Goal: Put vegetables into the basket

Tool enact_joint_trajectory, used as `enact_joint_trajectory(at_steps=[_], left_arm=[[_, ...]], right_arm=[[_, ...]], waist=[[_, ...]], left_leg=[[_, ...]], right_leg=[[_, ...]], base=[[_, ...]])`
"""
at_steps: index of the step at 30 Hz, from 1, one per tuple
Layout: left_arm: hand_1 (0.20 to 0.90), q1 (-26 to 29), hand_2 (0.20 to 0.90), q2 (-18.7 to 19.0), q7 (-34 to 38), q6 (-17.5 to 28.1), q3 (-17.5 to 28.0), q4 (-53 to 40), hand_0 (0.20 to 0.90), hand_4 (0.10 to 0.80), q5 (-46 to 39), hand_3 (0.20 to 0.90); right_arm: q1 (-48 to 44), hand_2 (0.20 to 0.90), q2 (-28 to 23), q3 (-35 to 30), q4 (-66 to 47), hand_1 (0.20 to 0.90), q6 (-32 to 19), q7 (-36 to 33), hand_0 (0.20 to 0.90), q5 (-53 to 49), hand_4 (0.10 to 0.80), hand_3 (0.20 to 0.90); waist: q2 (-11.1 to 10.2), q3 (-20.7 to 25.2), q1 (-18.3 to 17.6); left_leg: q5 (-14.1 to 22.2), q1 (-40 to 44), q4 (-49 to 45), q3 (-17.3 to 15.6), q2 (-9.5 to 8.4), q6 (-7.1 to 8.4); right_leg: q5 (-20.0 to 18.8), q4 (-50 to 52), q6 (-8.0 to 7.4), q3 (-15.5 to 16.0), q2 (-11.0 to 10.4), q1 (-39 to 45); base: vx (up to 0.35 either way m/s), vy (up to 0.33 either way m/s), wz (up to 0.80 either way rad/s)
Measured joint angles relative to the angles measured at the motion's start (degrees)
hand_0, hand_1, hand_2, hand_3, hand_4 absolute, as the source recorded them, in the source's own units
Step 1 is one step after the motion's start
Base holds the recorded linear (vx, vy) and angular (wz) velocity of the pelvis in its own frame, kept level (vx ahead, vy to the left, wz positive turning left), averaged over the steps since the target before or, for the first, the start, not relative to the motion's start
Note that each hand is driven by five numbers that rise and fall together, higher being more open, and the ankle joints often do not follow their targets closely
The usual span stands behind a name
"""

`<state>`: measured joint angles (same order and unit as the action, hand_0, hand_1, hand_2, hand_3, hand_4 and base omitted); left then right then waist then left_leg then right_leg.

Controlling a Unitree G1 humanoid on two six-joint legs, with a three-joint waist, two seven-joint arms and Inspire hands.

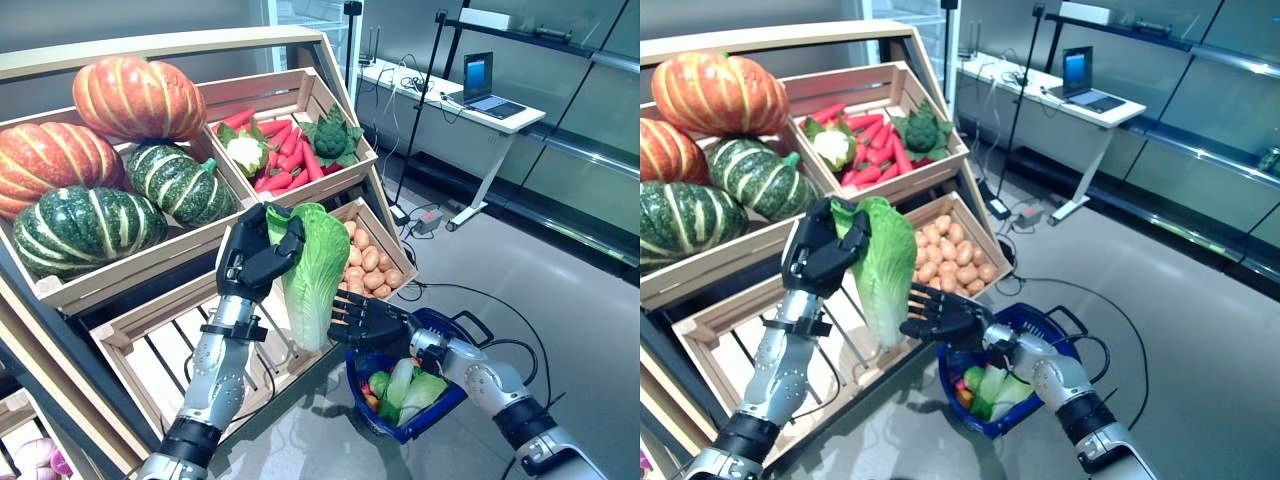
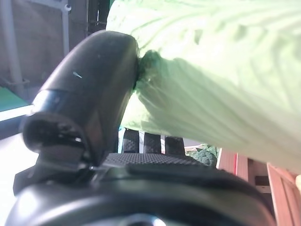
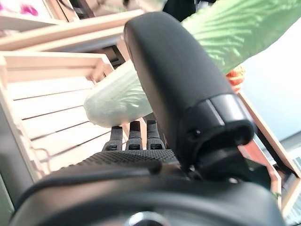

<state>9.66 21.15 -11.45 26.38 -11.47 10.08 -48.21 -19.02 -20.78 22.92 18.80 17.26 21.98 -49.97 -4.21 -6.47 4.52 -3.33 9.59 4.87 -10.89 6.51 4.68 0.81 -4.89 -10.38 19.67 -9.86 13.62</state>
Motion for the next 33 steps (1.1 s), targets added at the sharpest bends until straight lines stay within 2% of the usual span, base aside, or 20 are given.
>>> enact_joint_trajectory(at_steps=[4,9,15,23,25,29,33], left_arm=[[0.3,-0.4,0.3,-0.7,0.6,-0.1,-1.1,0.0,0.3,0.4,-2.0,0.3],[0.3,-0.4,0.3,-0.7,1.0,-0.9,-1.5,0.0,0.3,0.4,-3.5,0.3],[0.3,-0.4,0.3,-1.0,1.0,-2.0,-2.3,0.2,0.3,0.4,-4.0,0.3],[0.3,-0.4,0.3,-1.1,1.0,-2.9,-3.2,0.9,0.3,0.4,-5.6,0.3],[0.3,-0.4,0.3,-1.1,1.0,-3.3,-3.5,1.0,0.3,0.4,-5.6,0.3],[0.3,-0.4,0.3,-1.1,1.1,-4.4,-6.1,1.3,0.3,0.4,-5.6,0.3],[0.3,-0.3,0.3,-1.5,1.9,-4.7,-7.2,1.9,0.3,0.4,-5.6,0.3]], right_arm=[[-0.3,0.9,1.6,0.4,0.2,0.9,-1.3,-6.6,0.9,0.2,0.8,0.9],[-2.3,0.9,3.5,0.9,3.6,0.9,-1.5,-9.2,0.9,0.1,0.8,0.9],[-5.8,0.9,6.3,2.5,10.2,0.9,-1.5,-10.1,0.9,-0.2,0.8,0.9],[-7.7,0.9,8.2,3.2,14.6,0.9,-1.4,-10.1,0.9,0.1,0.8,0.9],[-8.5,0.9,8.2,3.4,15.8,0.9,-1.4,-10.1,0.9,2.0,0.8,0.9],[-11.4,0.9,7.9,5.0,18.6,0.9,-1.5,-10.9,0.9,12.4,0.8,0.9],[-13.8,0.9,8.7,7.5,19.4,0.9,-2.9,-16.8,0.9,20.5,0.8,0.9]], waist=[[0.0,0.0,0.1],[0.1,0.1,0.2],[0.2,0.1,0.5],[1.3,0.8,1.4],[1.4,1.0,1.4],[1.3,1.6,1.4],[1.3,1.7,1.5]], left_leg=[[-0.1,-0.1,0.0,0.2,0.0,-0.03],[-0.2,-0.2,0.0,1.2,0.0,0.01],[-0.5,-0.4,0.0,2.4,-0.08,0.01],[-1.0,-0.7,0.0,3.2,-0.18,-0.07],[-1.0,-0.8,0.0,3.4,-0.18,-0.07],[-1.4,-1.5,0.0,4.3,-0.22,-0.09],[-1.5,-1.6,0.0,4.4,-0.25,-0.13]], right_leg=[[0.0,0.0,0.04,0.1,0.0,0.0],[-0.1,0.0,0.06,0.2,0.1,0.1],[-0.1,-0.2,0.08,1.5,0.1,0.8],[-0.1,-0.2,0.11,1.6,0.1,1.0],[-0.1,-0.2,0.13,1.8,0.1,1.0],[-0.1,-0.2,0.14,2.7,0.2,0.9],[-0.2,-0.2,0.16,2.7,0.2,0.8]], base=[[0.0,0.0,0.0],[-0.005,0.006,0.03],[-0.015,0.024,0.1],[-0.026,0.024,0.05],[-0.026,0.007,0.05],[-0.042,0.011,0.11],[-0.071,0.032,0.01]])
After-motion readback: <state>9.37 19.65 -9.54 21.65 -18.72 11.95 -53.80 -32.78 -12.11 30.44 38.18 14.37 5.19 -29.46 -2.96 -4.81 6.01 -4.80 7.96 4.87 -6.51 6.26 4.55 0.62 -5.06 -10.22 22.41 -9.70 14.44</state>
